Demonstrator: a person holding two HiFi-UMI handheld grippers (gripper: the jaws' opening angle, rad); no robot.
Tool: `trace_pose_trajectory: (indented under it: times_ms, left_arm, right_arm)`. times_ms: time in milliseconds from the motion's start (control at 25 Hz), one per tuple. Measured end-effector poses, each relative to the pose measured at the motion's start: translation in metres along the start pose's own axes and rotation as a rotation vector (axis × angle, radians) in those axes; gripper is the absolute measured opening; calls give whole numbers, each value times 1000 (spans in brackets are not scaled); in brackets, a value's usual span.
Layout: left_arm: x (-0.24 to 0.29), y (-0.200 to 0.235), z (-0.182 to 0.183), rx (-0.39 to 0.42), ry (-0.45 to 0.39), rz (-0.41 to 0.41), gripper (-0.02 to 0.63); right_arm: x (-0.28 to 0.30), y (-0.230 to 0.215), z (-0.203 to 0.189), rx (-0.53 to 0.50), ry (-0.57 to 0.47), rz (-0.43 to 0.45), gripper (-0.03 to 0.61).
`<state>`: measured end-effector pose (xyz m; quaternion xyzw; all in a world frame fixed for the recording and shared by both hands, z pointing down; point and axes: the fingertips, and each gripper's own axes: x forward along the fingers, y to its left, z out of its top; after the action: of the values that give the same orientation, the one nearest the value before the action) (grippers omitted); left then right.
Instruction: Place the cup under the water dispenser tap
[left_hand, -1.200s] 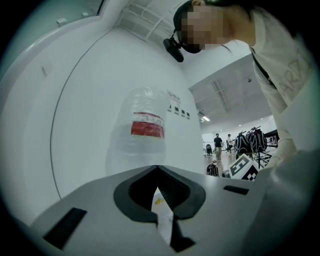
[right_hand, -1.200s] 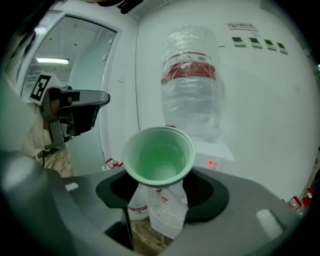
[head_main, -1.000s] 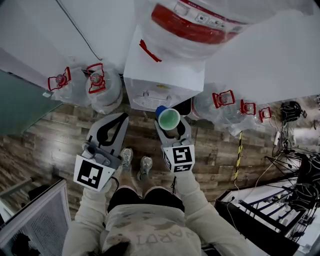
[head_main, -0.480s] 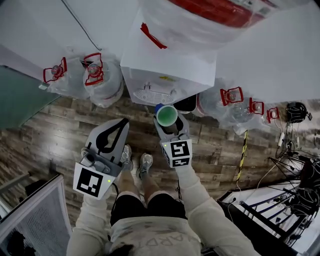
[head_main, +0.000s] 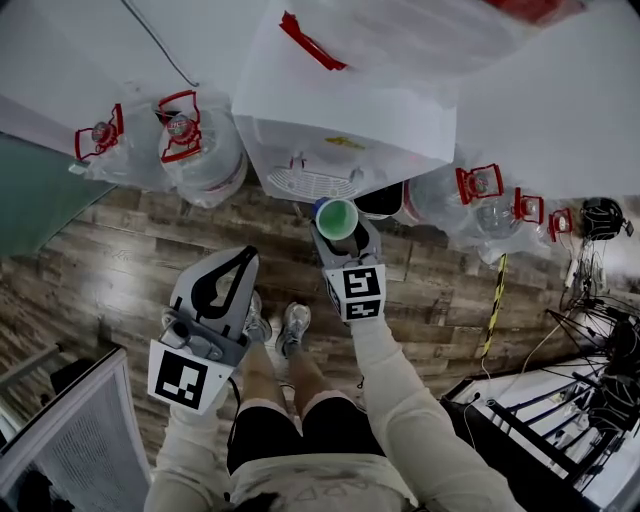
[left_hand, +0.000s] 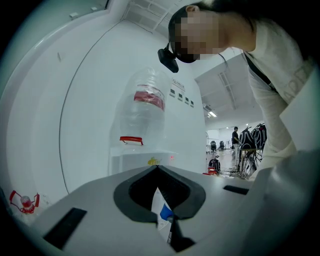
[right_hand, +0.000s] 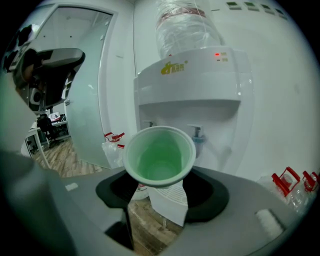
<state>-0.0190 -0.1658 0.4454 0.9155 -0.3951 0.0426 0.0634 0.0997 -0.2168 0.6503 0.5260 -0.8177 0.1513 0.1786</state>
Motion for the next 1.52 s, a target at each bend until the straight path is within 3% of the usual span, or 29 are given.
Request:
trace_pose_trajectory:
  times_ms: [360,760,1520]
  left_arm:
    - [-3,3,-39,-13,44,7,5]
    - [-4,15,-56,-11,65,23,5]
    - [-1,32,-71,-15,95,45,5]
  right_arm:
    - [38,-28,-47,35,56,-53,282]
    - [75,-58,-84,143,117,-107,282]
    - [111,-86,-120,134,226,-147,282]
